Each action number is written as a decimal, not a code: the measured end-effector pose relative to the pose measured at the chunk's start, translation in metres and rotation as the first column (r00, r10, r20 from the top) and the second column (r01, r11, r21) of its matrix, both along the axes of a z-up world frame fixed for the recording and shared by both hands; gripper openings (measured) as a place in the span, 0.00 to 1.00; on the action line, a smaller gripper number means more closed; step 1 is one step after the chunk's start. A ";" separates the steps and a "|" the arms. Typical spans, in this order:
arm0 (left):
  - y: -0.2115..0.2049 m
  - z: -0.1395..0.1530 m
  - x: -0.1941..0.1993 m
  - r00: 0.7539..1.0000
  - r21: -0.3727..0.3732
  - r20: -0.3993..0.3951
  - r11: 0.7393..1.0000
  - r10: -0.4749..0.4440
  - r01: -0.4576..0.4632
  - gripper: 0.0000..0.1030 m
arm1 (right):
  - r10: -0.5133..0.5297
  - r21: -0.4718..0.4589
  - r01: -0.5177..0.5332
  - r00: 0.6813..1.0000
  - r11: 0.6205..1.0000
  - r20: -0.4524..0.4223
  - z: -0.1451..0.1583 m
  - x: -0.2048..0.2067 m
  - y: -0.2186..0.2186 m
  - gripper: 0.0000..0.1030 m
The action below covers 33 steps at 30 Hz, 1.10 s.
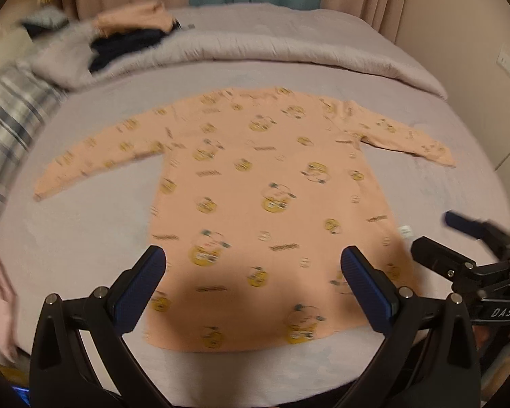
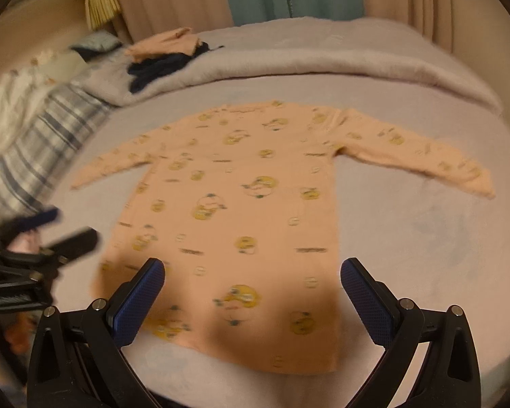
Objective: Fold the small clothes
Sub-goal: 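Reach the right tool to a sleeve cuff and close on it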
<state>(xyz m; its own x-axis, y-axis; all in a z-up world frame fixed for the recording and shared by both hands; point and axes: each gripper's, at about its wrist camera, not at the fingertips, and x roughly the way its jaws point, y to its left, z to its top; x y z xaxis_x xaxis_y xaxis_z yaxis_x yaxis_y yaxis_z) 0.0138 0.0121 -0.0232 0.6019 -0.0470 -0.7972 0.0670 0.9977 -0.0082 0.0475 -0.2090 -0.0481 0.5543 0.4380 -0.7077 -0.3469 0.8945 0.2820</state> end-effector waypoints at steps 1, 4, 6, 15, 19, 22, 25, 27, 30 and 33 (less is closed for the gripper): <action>0.003 -0.003 0.003 1.000 -0.033 0.004 0.999 -0.003 0.003 1.00 | 0.014 0.056 -0.013 1.000 0.998 -0.016 -0.003 0.002 -0.004 0.99; 0.013 -0.017 0.017 0.999 -0.126 0.045 0.992 0.028 -0.022 1.00 | 0.039 0.217 -0.023 0.997 0.976 -0.070 -0.014 0.010 -0.016 0.99; 0.020 -0.031 0.027 0.999 -0.185 0.020 0.982 0.040 -0.036 1.00 | 0.032 0.327 0.012 0.991 0.945 -0.127 -0.030 0.018 -0.030 0.99; 0.010 -0.078 0.052 0.958 -0.388 -0.286 0.909 0.039 -0.153 1.00 | -0.173 0.446 0.265 0.956 0.855 -0.235 -0.072 0.043 -0.101 0.99; 0.008 -0.080 0.077 0.964 -0.445 -0.264 0.886 0.008 -0.129 1.00 | -0.294 0.458 0.389 0.918 0.799 -0.266 -0.082 0.054 -0.142 0.99; 0.006 -0.079 0.093 0.972 -0.445 -0.237 0.889 0.004 -0.112 1.00 | -0.394 0.476 0.472 0.882 0.742 -0.260 -0.083 0.062 -0.179 0.99; 0.002 -0.073 0.108 0.975 -0.435 -0.224 0.895 -0.004 -0.096 1.00 | -0.467 0.479 0.538 0.842 0.694 -0.269 -0.085 0.072 -0.210 0.99; -0.001 -0.071 0.116 0.976 -0.442 -0.215 0.893 -0.013 -0.085 1.00 | -0.503 0.470 0.574 0.817 0.670 -0.281 -0.089 0.081 -0.226 0.99; -0.004 -0.068 0.128 0.978 -0.462 -0.208 0.882 -0.012 -0.088 1.00 | -0.559 0.450 0.630 0.774 0.633 -0.298 -0.096 0.093 -0.246 0.99; -0.005 -0.065 0.138 0.979 -0.466 -0.206 0.879 -0.001 -0.097 1.00 | -0.595 0.454 0.672 0.736 0.585 -0.322 -0.104 0.110 -0.266 0.99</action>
